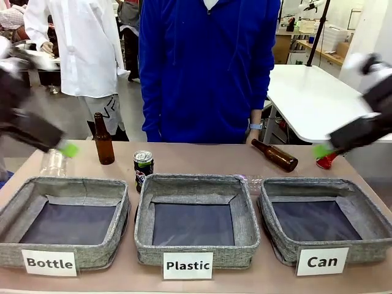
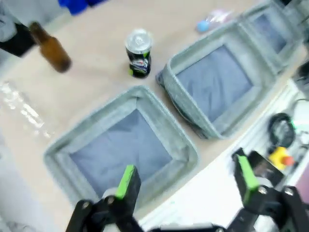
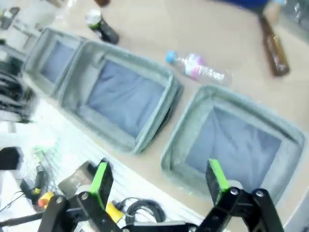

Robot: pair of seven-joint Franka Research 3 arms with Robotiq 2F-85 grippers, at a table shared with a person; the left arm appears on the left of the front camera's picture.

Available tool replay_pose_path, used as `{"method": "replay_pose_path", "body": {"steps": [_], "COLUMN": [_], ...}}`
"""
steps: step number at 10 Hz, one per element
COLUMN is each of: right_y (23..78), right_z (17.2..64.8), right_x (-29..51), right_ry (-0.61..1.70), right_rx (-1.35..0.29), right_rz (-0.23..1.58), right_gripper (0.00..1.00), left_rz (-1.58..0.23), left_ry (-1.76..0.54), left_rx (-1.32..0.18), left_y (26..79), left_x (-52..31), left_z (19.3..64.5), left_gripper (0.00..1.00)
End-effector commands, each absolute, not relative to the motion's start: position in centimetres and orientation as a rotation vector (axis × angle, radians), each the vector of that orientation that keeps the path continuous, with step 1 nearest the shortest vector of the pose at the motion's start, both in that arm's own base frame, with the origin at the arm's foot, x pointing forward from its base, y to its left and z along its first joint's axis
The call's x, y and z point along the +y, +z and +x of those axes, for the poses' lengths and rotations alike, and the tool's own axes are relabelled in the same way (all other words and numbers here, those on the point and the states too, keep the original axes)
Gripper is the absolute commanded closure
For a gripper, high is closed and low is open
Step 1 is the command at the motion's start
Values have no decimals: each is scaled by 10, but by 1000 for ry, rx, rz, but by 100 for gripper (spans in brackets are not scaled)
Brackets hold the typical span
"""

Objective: Sort the can waste into the basket.
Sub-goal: Pick up the can waste from the table and place it in the right Fabric basket.

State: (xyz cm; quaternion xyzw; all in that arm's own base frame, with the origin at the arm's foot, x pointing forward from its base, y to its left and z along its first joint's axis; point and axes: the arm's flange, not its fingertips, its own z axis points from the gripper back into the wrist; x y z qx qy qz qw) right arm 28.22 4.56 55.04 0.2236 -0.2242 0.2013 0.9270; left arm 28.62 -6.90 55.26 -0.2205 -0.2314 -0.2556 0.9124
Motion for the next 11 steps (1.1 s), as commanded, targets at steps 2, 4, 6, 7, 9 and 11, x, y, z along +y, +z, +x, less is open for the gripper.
{"method": "replay_pose_path", "body": {"steps": [2,4,6,7,9,11], "right_y": [522,497,457,438,445,445], "right_z": [239,208,205,205,178,178], "right_x": [-99,-174,-245,-263,-256,-256], "right_ry": [171,-1,-248,-337,-297,-297], "right_rx": [-500,-608,-601,-587,-580,-580], "right_rz": [733,875,939,967,918,918], "right_gripper": [0,0,0,0,0,0], "left_rz": [-711,-837,-960,-973,-937,-968], "left_ry": [-229,42,250,290,304,351], "left_rx": [-545,-643,-694,-694,-692,-670], "left_y": [534,505,456,449,453,450], "left_x": [96,183,228,224,206,250], "left_z": [269,252,235,241,272,233], "left_gripper": [0,0,0,0,0,0]}}
